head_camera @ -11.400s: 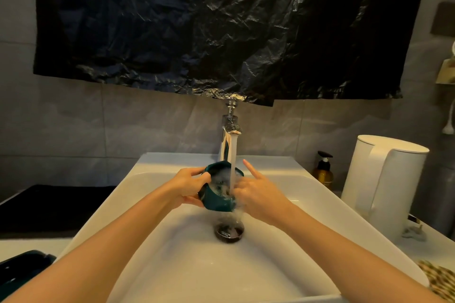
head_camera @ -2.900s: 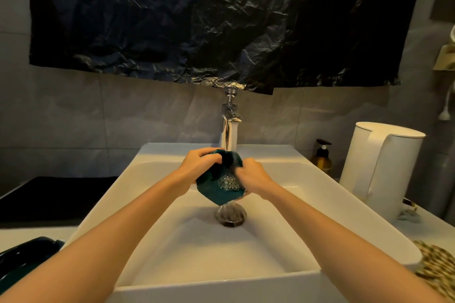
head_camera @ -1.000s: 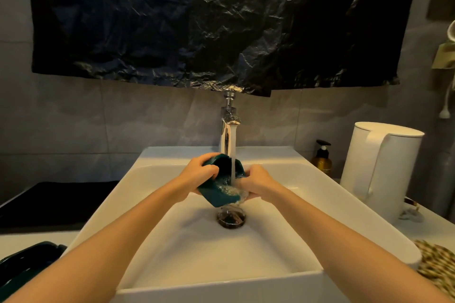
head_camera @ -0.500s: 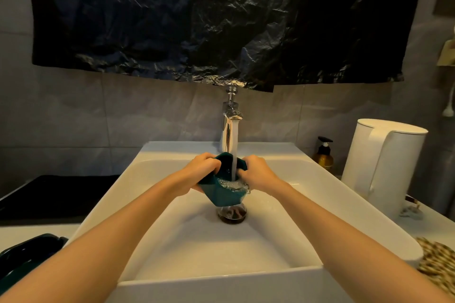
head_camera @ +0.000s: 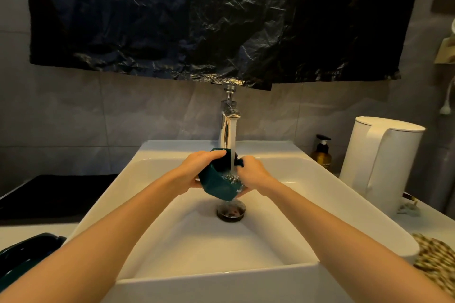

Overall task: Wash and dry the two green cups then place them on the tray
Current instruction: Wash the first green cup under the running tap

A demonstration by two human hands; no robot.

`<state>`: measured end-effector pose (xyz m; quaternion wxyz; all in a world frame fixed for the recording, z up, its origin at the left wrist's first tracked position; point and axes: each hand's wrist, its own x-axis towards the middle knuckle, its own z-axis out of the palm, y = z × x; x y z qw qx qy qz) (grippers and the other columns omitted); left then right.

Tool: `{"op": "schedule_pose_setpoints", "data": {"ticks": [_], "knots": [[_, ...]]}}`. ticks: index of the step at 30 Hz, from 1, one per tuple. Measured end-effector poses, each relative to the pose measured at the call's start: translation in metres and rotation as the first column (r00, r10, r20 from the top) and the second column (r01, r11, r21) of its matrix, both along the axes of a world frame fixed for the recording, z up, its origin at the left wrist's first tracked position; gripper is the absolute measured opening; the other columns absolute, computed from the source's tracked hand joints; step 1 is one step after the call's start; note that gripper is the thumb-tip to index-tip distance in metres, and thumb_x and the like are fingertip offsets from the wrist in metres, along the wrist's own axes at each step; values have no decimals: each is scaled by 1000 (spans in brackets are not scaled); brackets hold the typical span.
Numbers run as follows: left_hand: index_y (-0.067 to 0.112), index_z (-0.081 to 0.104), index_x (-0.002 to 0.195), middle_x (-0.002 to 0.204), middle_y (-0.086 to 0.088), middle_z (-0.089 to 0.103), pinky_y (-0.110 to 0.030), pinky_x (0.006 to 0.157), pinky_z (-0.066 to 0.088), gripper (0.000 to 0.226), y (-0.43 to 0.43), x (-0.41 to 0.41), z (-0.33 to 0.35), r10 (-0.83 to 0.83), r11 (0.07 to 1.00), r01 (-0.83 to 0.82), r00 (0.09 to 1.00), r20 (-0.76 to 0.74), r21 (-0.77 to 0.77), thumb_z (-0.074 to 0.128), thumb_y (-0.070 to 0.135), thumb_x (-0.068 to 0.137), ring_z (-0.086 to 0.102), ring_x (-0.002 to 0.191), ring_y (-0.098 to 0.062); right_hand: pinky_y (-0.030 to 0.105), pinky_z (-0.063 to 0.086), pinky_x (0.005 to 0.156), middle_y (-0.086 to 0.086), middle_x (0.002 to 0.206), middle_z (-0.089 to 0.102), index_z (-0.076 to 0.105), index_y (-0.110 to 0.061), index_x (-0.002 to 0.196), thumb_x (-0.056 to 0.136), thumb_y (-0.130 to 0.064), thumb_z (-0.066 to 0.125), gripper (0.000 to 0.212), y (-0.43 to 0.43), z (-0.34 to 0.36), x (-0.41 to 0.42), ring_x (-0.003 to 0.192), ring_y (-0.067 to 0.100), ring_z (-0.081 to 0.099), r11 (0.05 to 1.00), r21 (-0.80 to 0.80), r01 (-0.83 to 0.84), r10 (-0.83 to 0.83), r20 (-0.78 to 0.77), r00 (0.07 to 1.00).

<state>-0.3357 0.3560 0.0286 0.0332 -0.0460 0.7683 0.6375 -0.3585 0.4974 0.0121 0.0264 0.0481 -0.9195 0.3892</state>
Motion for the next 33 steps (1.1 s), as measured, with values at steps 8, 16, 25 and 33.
{"op": "schedule_pose_setpoints", "data": {"ticks": [8, 16, 25, 33], "knots": [[22, 61, 113, 112, -10, 61, -27, 69, 51, 31, -2, -3, -6, 86, 996, -84, 982, -169, 15, 50, 6, 90, 55, 92, -20, 38, 61, 58, 12, 113, 62, 52, -14, 121, 94, 0, 48, 31, -1, -1, 6, 84, 33, 69, 968, -233, -94, 135, 163, 977], [23, 57, 106, 97, -7, 59, -28, 64, 52, 32, 0, -3, -9, -21, 999, 18, 996, -81, -42, 44, 0, 89, 55, 88, -19, 44, 58, 74, 15, 92, 64, 58, -2, 95, 99, -24, 42, 28, 8, -2, 3, 80, 34, 68, 995, 102, 22, -17, -47, 999], [9, 60, 106, 99, -14, 68, -38, 74, 56, 19, 0, -6, -16, -84, 987, 73, 994, 74, 146, 47, 4, 93, 65, 89, -27, 33, 51, 68, 11, 90, 57, 51, -8, 100, 90, -8, 43, 13, 5, 15, 3, 86, 24, 56, 943, -332, 20, 56, 219, 974], [11, 41, 138, 116, -14, 64, -35, 83, 56, 53, 5, -6, -29, -252, 960, 254, 967, 28, -121, 60, 6, 89, 68, 91, -24, 35, 45, 79, 5, 118, 58, 48, -17, 123, 88, -18, 46, 35, 24, 14, 5, 101, 26, 55, 976, 117, 184, -151, -251, 956]]}}
